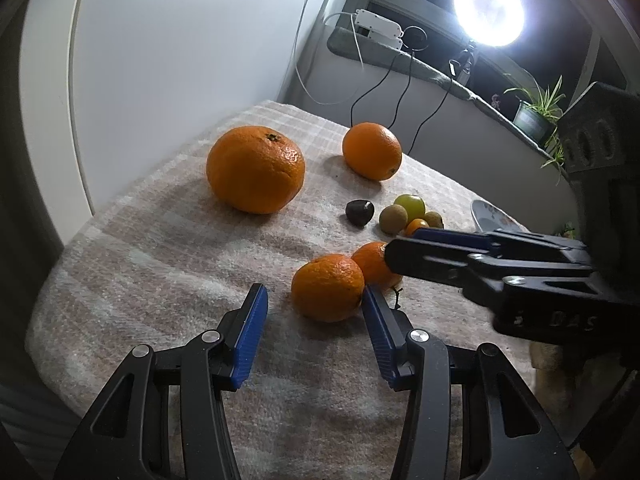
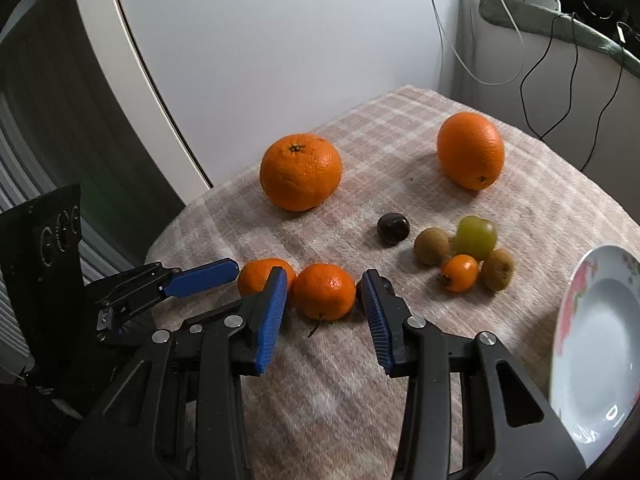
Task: Organize fruits
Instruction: 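Grasp a tangerine with the left tool while the right tool grasps another tangerine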
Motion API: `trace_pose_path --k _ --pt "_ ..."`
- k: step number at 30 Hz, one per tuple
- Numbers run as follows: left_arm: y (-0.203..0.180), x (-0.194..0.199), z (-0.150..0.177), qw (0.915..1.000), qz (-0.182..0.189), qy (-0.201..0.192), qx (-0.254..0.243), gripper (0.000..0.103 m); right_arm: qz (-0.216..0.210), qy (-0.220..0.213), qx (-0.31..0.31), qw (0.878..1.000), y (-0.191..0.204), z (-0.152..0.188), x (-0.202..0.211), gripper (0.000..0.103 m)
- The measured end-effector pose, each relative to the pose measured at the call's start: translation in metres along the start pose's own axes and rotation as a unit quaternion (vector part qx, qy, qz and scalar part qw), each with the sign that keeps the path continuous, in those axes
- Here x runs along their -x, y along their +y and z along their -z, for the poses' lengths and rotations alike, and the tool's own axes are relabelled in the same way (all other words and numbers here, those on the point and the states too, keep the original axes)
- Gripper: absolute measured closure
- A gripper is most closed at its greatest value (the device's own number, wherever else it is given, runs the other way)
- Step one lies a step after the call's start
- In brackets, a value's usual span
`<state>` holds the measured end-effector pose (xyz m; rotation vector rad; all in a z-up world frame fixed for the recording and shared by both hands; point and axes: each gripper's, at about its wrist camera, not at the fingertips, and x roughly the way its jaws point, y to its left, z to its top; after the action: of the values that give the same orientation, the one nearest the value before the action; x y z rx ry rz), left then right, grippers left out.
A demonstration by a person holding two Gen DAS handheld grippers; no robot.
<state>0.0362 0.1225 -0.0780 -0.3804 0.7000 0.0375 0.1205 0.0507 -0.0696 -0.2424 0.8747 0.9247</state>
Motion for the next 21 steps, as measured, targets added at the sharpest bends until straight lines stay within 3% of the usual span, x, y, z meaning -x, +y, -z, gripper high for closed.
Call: trace_pose_path --k 14,18,21 --pt "-0.002 -0.010 0.002 0.9999 0.013 0.005 -0.002 0.055 0.003 0.018 0.027 0.999 -0.001 -0.006 -0.018 0.062" --pt "0.000 -0.006 0.003 0.9997 0.024 0.001 0.001 0.065 0.011 0.024 0.045 0.999 0.003 -0.009 -0.021 0.062" --pt "0.000 -0.004 0.004 0.9997 0.025 -0.002 -0.002 0.065 0.015 0.031 0.061 0.998 0.007 -0.012 -0.024 0.062"
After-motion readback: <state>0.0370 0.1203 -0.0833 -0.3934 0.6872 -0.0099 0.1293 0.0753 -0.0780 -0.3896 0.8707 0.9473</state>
